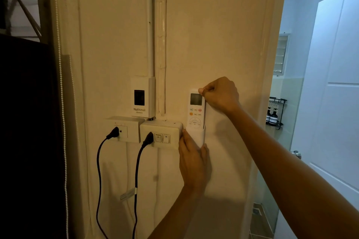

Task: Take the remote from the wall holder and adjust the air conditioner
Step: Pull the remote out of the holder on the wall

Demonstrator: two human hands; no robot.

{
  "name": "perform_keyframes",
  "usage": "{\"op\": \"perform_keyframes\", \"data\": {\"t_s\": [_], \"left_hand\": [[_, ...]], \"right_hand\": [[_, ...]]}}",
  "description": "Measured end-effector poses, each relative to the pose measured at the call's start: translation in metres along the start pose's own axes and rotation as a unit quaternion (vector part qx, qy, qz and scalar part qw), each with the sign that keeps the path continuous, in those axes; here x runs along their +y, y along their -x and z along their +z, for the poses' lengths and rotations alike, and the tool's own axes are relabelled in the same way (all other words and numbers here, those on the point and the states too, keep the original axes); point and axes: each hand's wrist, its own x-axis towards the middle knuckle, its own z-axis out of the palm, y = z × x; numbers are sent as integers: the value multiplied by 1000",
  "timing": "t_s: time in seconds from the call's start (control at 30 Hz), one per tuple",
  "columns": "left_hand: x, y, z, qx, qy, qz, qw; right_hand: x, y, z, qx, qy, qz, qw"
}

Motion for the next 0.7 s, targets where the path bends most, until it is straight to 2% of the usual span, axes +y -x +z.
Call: {"op": "perform_keyframes", "data": {"t_s": [0.27,0.7], "left_hand": [[-10,3,4,-3,-63,35,997],[-15,4,11,19,-90,59,994]], "right_hand": [[3,6,4,19,-19,-3,1000],[4,2,4,16,-23,0,1000]]}}
